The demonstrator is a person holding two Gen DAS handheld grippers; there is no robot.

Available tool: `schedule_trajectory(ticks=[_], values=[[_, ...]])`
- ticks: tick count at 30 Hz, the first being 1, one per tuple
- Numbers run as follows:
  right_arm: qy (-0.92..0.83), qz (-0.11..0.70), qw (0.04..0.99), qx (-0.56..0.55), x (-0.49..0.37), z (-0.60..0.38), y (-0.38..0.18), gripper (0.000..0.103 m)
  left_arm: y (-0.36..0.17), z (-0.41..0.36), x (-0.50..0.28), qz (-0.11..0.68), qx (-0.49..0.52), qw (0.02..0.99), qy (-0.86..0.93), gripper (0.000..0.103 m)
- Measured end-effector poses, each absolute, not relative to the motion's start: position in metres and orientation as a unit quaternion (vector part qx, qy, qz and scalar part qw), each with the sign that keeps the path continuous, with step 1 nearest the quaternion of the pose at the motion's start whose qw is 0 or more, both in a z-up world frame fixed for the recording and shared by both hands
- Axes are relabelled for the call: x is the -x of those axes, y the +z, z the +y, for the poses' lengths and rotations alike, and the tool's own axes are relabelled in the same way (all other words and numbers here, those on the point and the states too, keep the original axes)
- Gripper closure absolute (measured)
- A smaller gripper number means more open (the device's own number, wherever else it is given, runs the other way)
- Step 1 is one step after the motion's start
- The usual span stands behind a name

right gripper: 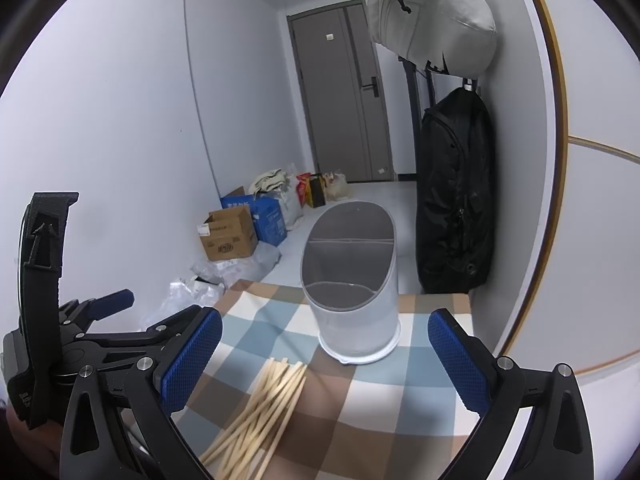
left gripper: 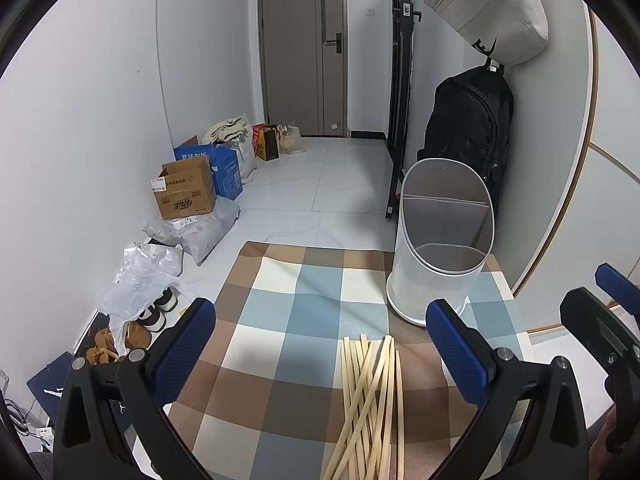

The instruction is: Organize utensils

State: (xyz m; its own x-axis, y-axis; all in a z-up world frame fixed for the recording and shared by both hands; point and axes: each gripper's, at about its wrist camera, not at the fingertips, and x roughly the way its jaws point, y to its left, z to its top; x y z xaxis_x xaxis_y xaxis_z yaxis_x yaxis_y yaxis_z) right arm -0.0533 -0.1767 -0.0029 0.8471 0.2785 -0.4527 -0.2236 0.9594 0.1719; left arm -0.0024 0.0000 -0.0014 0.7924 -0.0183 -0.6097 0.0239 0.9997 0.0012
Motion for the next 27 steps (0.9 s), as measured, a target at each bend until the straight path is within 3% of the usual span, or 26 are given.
schedule_trajectory(ticks=[27], values=[[0.126,0.242,0.961,-0.053,0.0534,-0.1769,-0.0042,0.0,-0.0025,0.0,0.0022,0.32,-0.007,0.947,-0.002,0.001]])
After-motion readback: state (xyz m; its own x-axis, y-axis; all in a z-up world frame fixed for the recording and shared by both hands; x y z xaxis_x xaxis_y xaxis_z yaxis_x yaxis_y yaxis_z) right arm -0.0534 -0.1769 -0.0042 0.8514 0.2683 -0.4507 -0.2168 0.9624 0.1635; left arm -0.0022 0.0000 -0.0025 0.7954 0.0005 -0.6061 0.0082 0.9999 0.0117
